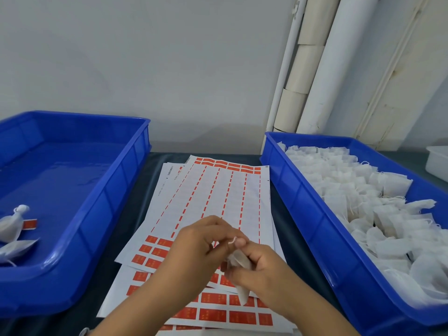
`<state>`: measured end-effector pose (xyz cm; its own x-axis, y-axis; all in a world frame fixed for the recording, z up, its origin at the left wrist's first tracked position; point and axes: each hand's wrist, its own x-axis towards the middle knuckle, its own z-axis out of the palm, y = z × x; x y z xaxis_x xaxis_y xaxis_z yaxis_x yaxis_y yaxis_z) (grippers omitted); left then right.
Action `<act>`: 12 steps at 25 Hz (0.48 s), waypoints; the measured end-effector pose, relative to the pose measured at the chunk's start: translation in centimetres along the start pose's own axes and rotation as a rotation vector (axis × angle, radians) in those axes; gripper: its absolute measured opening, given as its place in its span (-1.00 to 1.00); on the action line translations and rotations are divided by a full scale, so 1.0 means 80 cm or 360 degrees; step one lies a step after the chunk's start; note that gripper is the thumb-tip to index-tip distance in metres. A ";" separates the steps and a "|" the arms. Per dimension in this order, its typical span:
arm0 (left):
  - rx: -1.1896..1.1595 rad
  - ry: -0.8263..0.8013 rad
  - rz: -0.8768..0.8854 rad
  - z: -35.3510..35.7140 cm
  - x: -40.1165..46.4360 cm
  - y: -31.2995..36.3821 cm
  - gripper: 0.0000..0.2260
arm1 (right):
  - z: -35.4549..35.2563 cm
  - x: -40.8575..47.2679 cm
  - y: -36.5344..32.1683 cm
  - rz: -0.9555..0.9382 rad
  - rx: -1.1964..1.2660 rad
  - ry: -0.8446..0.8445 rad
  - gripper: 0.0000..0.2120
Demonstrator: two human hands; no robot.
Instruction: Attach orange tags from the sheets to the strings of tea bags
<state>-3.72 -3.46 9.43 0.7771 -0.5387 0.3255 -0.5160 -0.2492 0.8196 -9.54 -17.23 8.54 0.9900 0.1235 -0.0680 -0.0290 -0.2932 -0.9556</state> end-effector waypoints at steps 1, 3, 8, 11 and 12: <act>-0.0018 0.0000 -0.0040 0.002 0.000 -0.002 -0.75 | 0.003 0.001 0.001 -0.0009 0.0013 0.0006 -0.68; -0.0040 0.0040 -0.0123 0.008 0.000 -0.008 -0.77 | 0.011 0.003 0.004 -0.0034 0.0094 0.0032 -0.77; -0.0220 0.0269 -0.0408 0.021 0.004 -0.018 -0.83 | 0.024 0.011 0.011 -0.0094 0.0091 0.0484 -0.80; -0.0405 0.0416 -0.0549 0.029 0.009 -0.015 -0.86 | 0.035 0.012 0.020 -0.0212 -0.0122 0.0930 -0.73; -0.0464 0.0456 -0.0567 0.031 0.010 -0.014 -0.86 | 0.038 0.013 0.022 -0.0313 -0.0259 0.1082 -0.74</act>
<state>-3.40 -5.65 7.61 0.9738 -0.2107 0.0859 -0.1131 -0.1206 0.9862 -9.01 -14.73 5.88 0.8431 -0.4126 0.3448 0.1271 -0.4701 -0.8734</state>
